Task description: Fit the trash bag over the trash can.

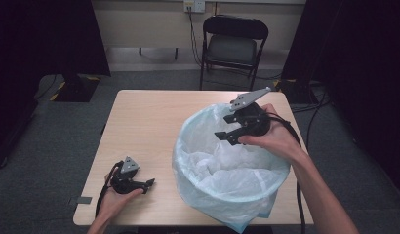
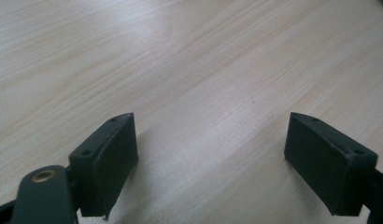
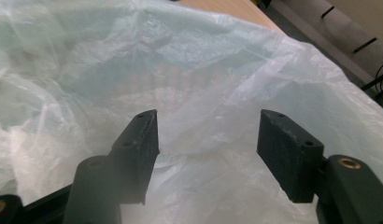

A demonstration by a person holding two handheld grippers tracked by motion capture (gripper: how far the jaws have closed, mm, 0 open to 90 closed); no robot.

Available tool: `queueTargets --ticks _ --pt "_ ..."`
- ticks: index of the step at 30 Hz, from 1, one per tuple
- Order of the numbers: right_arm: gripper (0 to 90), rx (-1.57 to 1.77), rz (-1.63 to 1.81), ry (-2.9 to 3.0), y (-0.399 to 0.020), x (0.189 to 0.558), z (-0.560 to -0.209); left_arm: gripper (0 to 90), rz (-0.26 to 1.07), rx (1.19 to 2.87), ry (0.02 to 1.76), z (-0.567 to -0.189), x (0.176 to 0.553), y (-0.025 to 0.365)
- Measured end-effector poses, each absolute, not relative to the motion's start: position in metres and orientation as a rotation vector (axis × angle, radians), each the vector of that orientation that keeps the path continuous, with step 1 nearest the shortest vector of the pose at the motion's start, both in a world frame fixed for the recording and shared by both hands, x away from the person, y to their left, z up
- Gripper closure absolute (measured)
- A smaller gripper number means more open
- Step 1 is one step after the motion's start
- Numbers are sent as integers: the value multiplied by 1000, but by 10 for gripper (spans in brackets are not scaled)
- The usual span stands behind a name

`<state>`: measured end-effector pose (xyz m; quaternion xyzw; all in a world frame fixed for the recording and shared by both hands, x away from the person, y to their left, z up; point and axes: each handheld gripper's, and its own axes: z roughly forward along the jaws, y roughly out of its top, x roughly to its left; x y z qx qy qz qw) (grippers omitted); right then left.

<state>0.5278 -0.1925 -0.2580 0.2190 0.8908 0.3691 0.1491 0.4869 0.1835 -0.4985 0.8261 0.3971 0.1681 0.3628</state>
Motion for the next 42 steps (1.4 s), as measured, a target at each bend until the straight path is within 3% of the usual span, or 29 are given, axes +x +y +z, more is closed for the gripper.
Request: queueTargets --ticks 13,20,27,34,42 --pt "385 668 682 2684 -175 548 -298 165 433 2128 1019 -499 487 184" --pt "450 634 494 2711 -172 549 -314 163 433 2126 1020 -499 487 183" --pt "413 602 299 2778 -167 547 -332 163 432 2127 1019 -499 487 183" --pt "322 604 546 2758 -170 545 -308 163 432 2127 1018 -499 487 184" --pt "326 494 915 2714 -182 521 -266 163 432 2126 1018 -499 487 184"
